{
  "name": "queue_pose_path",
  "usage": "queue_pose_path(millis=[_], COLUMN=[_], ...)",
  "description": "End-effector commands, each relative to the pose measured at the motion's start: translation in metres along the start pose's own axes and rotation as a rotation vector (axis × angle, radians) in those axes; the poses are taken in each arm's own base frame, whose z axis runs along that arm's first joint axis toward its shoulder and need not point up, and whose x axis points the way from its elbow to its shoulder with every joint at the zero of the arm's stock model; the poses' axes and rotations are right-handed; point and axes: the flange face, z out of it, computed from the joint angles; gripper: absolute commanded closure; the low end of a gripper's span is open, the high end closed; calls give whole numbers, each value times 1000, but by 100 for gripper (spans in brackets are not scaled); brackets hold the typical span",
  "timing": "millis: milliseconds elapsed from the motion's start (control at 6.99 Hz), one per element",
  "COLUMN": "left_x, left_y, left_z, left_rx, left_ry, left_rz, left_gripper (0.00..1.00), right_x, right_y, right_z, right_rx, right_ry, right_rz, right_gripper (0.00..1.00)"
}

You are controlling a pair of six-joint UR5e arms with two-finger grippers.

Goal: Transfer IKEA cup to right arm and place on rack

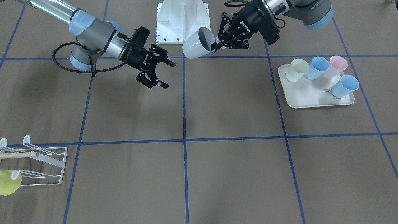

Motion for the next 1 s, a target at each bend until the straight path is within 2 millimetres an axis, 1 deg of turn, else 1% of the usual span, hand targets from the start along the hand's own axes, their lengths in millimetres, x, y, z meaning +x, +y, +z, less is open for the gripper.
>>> queue_pose_path(millis=[0,429,572,858], left_x=[0,-6,-6,-6], left_y=[5,11,11,15], left_z=[22,36,36,38], left_rx=[2,-1,-1,-8], left_ry=[-10,-24,-25,-23], left_rz=[-7,-14,-14,-14], left_gripper=[100,100,100,100], right_x=[-15,-18,-20,-21], right_y=[-4,-12,-13,-13], right_z=[-3,-6,-8,-9], right_rx=[94,132,169,189], right_ry=[-29,-22,-19,-13], right_rz=[-7,-9,-12,-13], right_gripper=[1,2,2,2])
